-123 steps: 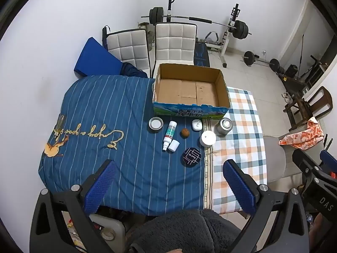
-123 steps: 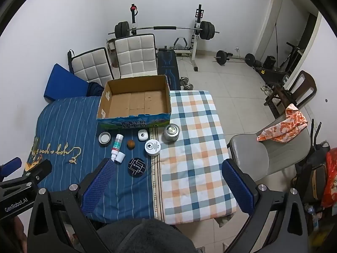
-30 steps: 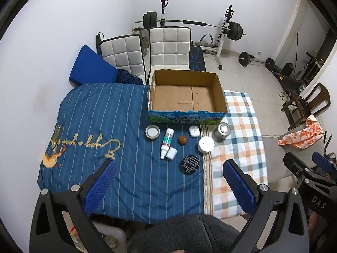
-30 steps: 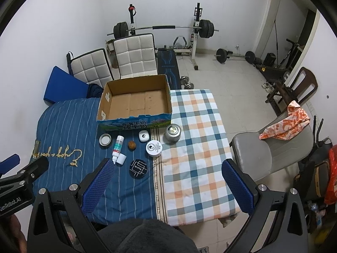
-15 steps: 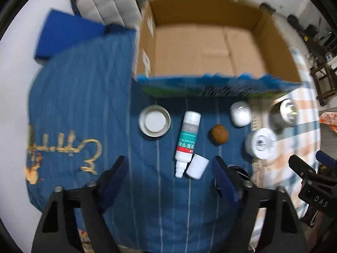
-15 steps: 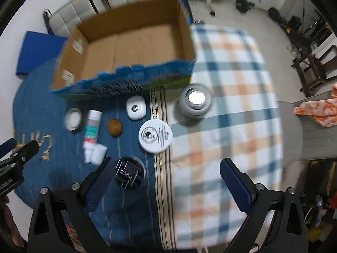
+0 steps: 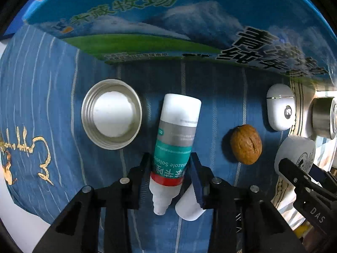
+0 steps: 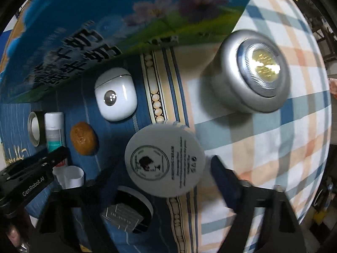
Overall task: Organize rigid objects
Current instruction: 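Grasp the white spray bottle with left tool while right tool grasps white cream jar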
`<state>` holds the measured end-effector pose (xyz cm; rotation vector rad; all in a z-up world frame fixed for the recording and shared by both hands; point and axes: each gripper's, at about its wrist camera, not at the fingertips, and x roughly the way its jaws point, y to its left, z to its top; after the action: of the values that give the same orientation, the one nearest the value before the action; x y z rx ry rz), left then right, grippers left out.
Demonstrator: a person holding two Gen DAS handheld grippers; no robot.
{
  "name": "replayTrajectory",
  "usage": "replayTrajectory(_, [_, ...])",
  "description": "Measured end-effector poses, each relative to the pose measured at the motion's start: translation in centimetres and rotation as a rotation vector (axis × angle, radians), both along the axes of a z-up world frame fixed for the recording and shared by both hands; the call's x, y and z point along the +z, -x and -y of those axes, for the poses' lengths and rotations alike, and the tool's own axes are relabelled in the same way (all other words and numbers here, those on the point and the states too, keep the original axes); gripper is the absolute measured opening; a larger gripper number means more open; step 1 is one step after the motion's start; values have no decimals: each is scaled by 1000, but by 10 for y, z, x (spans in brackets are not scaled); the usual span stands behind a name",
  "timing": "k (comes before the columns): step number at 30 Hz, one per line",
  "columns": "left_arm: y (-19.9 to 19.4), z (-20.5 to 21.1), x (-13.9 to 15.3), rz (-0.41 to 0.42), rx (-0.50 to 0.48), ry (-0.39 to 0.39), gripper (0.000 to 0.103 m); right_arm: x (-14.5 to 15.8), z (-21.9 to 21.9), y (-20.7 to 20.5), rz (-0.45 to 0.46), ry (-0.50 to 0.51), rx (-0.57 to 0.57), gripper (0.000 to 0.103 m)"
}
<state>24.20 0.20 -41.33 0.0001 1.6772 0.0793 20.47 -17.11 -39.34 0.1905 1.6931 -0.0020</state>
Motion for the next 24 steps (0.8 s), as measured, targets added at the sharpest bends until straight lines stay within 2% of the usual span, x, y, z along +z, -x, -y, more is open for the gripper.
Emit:
replayTrajectory(2, [12, -3, 3, -1, 4, -19, 33, -3, 0, 2, -4, 3, 5, 73])
replayTrajectory(6, [40, -13, -1, -26, 41, -4, 33, -12, -3, 27, -73, 3, 62, 72])
replayTrajectory(9, [52, -22, -11, -48, 76, 23, 35, -22, -3, 36, -68, 7, 62, 73])
replayTrajectory(13, [57, -31, -10, -28, 97, 59, 35, -36, -7, 40, -95, 35, 66, 73])
replayTrajectory(17, [62, -35, -5, -3, 90, 51, 33, -51, -17, 50, -89, 84, 86, 71])
replayTrajectory(21, [74, -31, 17, 23, 95, 48, 31, -54, -21, 65, -70, 98, 87, 70])
replayTrajectory(24, [88, -22, 45, 55, 92, 64, 30, -24, -30, 79, -60, 92, 95, 70])
